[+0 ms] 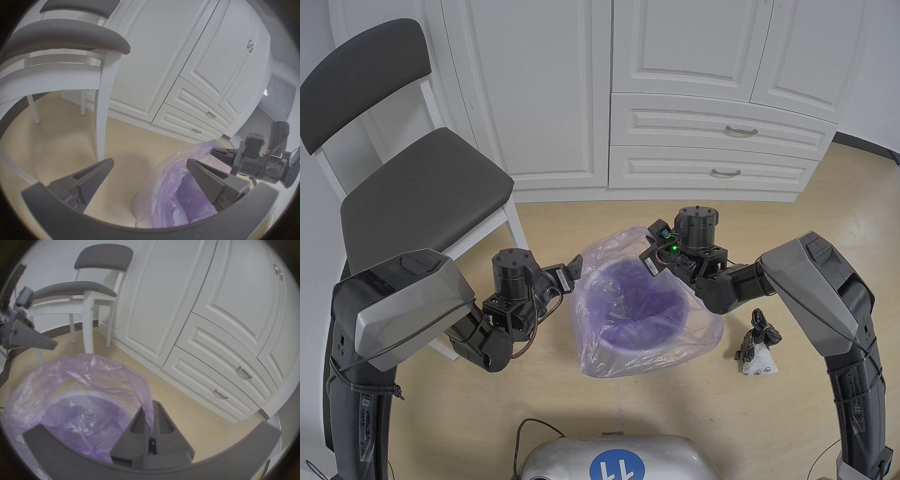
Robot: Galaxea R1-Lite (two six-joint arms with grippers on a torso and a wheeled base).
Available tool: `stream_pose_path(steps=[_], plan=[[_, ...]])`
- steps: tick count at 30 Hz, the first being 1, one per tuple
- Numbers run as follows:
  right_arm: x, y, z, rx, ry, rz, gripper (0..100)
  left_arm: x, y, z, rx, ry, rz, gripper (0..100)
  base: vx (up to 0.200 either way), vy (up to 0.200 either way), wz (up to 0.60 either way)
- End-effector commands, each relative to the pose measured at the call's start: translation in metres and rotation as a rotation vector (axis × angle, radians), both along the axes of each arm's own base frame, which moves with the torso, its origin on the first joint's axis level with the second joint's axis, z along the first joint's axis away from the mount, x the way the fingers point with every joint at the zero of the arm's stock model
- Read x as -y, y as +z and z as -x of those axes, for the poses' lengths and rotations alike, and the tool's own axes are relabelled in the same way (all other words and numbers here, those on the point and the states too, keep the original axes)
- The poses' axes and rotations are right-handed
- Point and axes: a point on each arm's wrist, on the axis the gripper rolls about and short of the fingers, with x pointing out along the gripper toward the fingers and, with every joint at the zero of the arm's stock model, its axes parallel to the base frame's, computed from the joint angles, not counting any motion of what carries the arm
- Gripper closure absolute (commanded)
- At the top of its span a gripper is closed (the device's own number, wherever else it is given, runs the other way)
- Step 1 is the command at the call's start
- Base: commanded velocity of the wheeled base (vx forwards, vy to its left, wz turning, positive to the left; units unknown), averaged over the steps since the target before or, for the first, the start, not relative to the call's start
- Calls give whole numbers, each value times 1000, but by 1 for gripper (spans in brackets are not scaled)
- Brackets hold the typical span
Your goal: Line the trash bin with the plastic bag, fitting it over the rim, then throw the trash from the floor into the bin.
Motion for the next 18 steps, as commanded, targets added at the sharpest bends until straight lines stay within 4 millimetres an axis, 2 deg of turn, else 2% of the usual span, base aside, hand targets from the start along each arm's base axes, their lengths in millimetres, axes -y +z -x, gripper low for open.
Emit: stream_pose_path(steps=[1, 8, 10, 11, 18], plan=[[10, -10, -20, -17, -44, 12, 100, 0, 6, 2, 9, 0, 5, 0, 0, 0, 0], [16, -22, -47, 22, -73, -6, 100, -1, 10, 3, 19, 0, 11, 0, 0, 0, 0], [16, -22, -47, 21, -75, -5, 100, -1, 10, 3, 19, 0, 11, 0, 0, 0, 0], [18, -41, -49, -37, -79, 21, 100, 1, 9, 5, 15, -5, 7, 0, 0, 0, 0], [21, -44, -51, -37, -85, 14, 100, 0, 11, 5, 18, -5, 9, 0, 0, 0, 0]])
